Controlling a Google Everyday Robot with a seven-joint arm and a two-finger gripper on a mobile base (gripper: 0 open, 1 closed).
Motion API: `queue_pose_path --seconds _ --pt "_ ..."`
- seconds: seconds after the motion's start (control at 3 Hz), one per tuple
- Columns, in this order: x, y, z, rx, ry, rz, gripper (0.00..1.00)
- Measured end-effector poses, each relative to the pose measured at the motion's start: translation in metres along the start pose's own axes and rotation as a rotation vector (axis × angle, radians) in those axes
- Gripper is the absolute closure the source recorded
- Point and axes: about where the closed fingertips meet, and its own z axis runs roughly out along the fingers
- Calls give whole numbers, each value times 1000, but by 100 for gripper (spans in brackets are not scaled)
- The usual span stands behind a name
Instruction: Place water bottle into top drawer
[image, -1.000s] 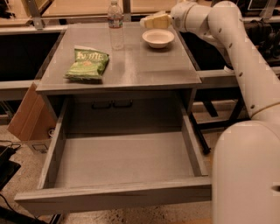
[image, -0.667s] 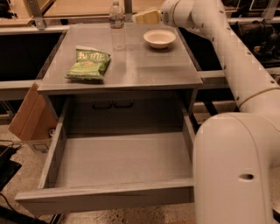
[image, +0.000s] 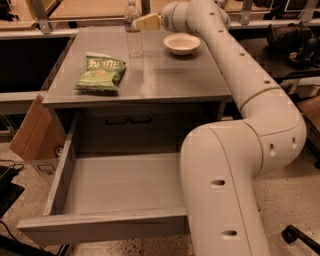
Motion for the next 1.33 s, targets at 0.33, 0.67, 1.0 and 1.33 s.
queue_pose_path --seconds 0.33,0.67,1.0,1.33 --pt "5 13 25 -24 -16 58 0" --pt "11 32 52 -63 -52 92 0" --pt "17 43 67 -84 -70 93 0" --pt "24 50 77 -91 -71 97 0"
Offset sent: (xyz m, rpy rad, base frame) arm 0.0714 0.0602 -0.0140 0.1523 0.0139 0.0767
